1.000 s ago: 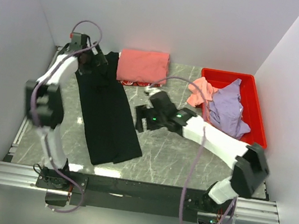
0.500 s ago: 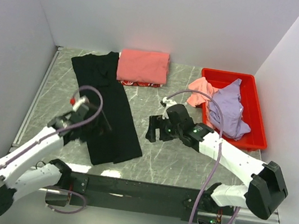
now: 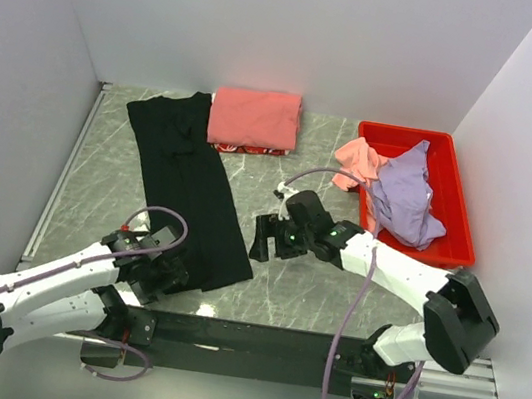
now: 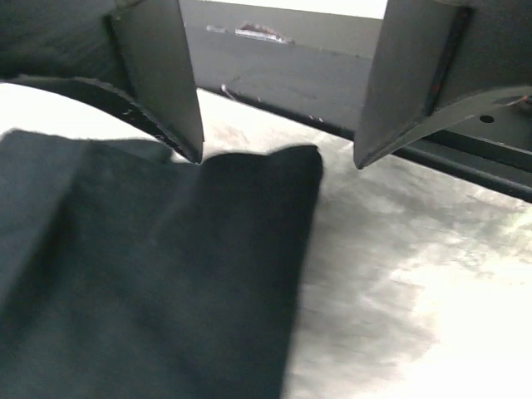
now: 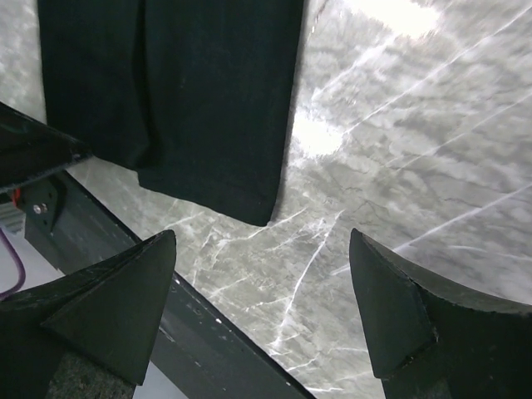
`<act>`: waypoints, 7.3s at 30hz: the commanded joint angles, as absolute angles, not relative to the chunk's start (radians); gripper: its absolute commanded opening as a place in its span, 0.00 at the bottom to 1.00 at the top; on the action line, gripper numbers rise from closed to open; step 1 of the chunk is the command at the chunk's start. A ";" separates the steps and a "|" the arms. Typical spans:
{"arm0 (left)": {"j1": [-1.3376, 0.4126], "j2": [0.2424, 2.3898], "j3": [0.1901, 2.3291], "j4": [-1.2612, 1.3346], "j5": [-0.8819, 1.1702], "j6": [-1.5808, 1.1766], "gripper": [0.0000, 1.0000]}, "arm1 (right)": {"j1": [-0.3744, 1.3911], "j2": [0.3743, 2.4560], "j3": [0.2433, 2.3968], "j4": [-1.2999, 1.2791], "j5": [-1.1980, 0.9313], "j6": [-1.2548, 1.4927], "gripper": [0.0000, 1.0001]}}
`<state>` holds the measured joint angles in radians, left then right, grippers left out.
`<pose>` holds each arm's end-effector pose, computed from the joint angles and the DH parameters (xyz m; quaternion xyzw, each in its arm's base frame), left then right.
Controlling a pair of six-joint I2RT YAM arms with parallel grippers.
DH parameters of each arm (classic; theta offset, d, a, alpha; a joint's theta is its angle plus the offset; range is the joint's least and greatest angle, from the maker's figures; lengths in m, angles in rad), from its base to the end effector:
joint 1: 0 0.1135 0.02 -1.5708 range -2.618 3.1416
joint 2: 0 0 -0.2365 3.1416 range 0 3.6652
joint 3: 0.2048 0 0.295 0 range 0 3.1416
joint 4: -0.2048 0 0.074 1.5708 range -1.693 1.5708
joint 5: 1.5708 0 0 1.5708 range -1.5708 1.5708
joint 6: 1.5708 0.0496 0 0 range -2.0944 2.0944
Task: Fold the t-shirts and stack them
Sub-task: Fold the tshirt
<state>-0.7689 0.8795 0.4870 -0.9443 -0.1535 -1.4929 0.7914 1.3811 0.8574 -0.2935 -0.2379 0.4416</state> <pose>0.1401 -0.1250 0.1210 -0.3591 0.9229 -0.0729 0.1185 0.2301 0.2495 0.1642 -0.2036 0.9016 0.3013 0.2343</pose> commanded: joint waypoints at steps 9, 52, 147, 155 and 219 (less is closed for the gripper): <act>-0.775 0.937 0.482 -0.962 -0.293 -1.649 0.48 | 0.836 1.511 0.879 -0.282 -0.219 0.452 0.88; -0.769 0.870 0.661 -0.963 -0.555 -1.555 0.00 | 0.922 1.707 1.308 -0.397 -0.117 0.433 0.00; -0.003 1.974 1.474 -0.331 -0.223 -0.677 1.00 | 0.781 2.082 1.671 -0.238 -0.201 0.275 0.86; -0.003 1.867 1.471 -0.366 -0.135 -0.681 0.99 | 0.779 2.080 1.704 -0.281 -0.134 0.290 0.86; -0.008 1.223 0.519 -0.365 -0.175 -0.972 0.01 | 0.733 2.146 1.622 -0.396 -0.299 0.465 0.00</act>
